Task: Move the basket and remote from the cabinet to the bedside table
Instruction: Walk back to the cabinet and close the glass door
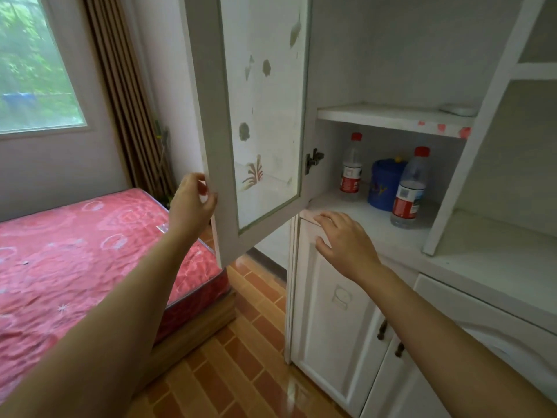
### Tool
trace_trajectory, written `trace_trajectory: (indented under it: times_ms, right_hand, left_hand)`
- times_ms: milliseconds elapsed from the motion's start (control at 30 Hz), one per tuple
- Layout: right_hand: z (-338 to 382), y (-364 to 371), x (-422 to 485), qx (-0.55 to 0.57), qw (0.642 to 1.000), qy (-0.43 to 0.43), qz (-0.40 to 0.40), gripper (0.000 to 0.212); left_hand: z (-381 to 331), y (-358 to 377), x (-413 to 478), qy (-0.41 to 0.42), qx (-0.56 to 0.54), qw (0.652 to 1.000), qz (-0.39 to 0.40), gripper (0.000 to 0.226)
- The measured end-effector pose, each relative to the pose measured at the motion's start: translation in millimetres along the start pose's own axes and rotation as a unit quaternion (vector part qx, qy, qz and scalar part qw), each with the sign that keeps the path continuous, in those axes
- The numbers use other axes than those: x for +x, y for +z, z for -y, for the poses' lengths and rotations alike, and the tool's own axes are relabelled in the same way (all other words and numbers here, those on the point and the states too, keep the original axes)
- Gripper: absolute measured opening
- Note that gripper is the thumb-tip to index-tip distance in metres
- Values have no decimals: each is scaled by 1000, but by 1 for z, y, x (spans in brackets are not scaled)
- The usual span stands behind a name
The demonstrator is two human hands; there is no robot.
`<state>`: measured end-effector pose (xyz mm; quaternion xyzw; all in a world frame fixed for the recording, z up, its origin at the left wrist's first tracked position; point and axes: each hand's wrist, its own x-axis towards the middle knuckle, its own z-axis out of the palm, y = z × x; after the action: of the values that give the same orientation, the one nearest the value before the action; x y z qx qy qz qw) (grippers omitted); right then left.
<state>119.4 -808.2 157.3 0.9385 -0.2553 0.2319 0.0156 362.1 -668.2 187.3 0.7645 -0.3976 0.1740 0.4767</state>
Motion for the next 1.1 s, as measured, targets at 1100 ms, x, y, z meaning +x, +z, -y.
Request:
trace_trajectory:
  times_ms: [1100]
  right_hand:
    - [-1, -116, 3, -94, 979, -4, -179, 57]
  left_hand:
    - [-83, 40, -49, 214, -42, 962, 165, 45]
